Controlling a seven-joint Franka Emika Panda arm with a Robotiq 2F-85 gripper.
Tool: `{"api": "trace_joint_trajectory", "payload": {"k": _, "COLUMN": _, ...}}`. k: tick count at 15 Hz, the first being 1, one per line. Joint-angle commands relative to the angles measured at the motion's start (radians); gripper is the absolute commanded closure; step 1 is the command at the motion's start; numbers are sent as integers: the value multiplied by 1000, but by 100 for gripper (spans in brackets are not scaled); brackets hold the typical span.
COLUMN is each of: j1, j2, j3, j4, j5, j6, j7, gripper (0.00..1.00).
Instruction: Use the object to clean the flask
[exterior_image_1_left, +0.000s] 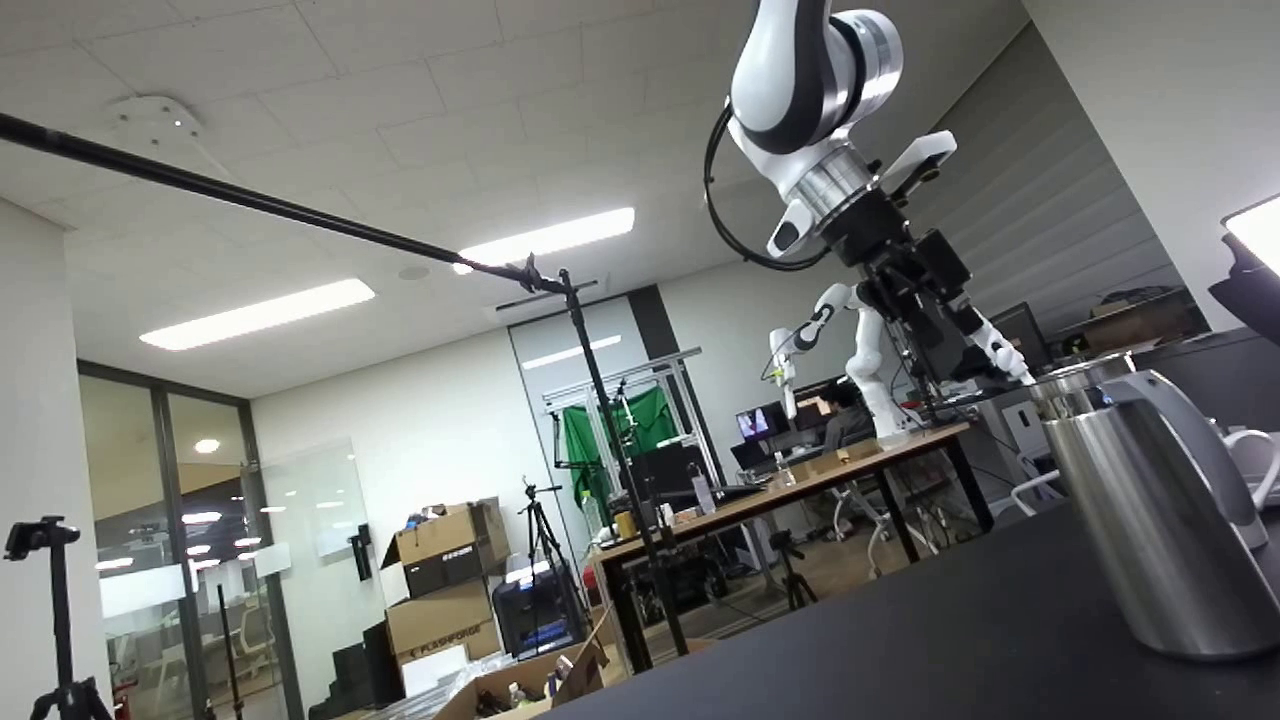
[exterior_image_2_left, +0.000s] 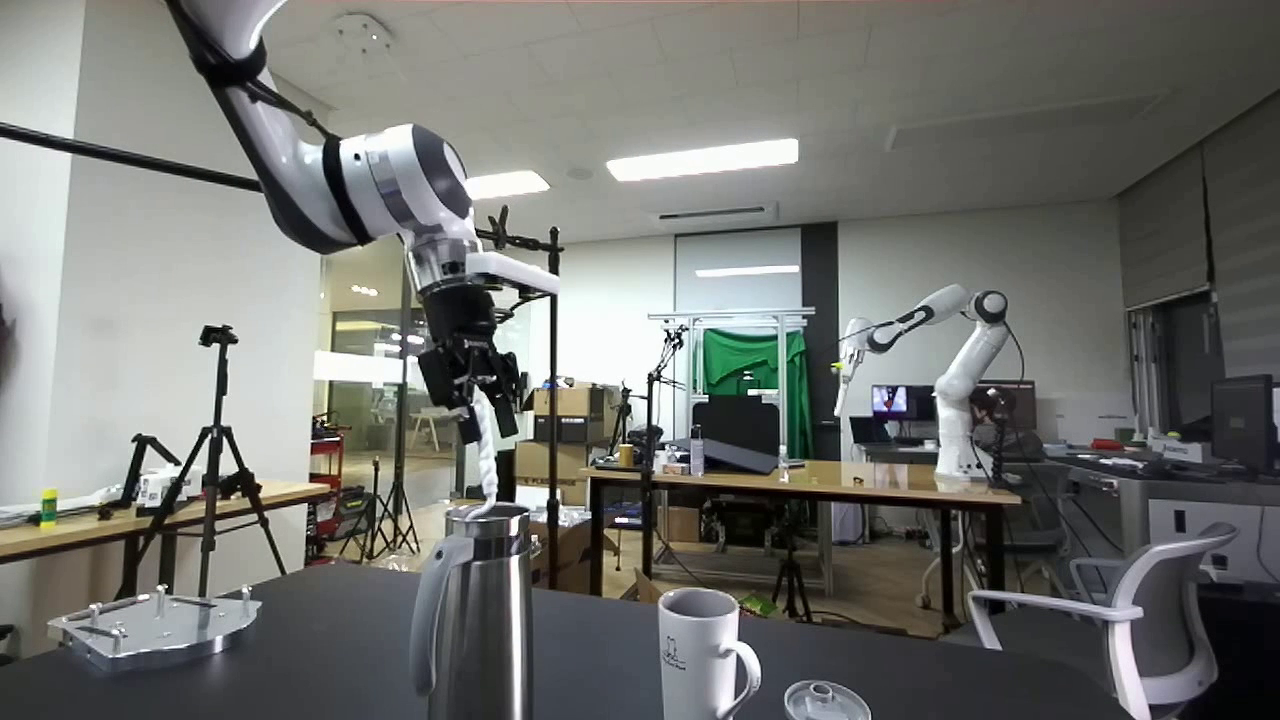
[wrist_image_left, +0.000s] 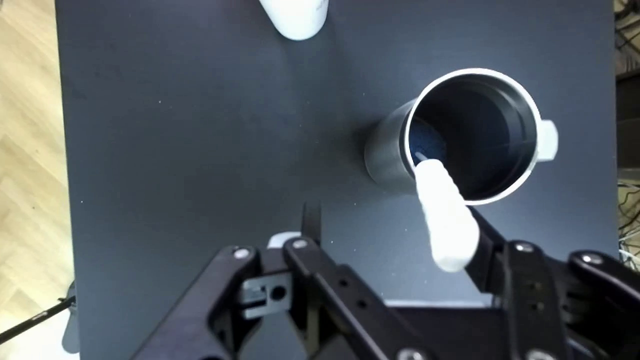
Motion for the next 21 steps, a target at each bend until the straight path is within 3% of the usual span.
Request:
{"api": "trace_joint_trajectory", "payload": {"k": 1, "j1": -16, "j2": 22, "j3": 20, "j4": 76, "j5": -74, "j6": -123, "j7": -10, "gripper": 61}}
{"api": "trace_joint_trajectory", "payload": {"k": 7, "j1": -34, "j2": 19, "j3": 24, "j4": 129, "j5": -29, "j6": -350, "j7": -20, "gripper": 100}}
{"api": "trace_joint_trajectory", "payload": {"k": 10, "j1": -49, "j2": 2, "j3": 19, "j4": 124, "j5": -31, "j6": -376, "j7": 1, "gripper": 100}}
{"api": "trace_joint_trajectory", "payload": {"k": 11, "j1": -52, "j2": -11, "j3": 19, "j4": 108, "j5": -45, "j6": -353, "j7": 19, "gripper": 74}}
{"api": "trace_joint_trajectory", "payload": {"k": 13, "j1": -53, "j2": -21, "j3": 20, "j4": 96, "j5": -72, "j6": -325, "j7": 81, "gripper": 68}}
{"api": "trace_joint_trajectory", "payload": {"k": 21, "j1": -42, "j2": 9, "j3": 50, "j4": 97, "j5": -14, "j6": -281, "j7": 315, "gripper": 13}}
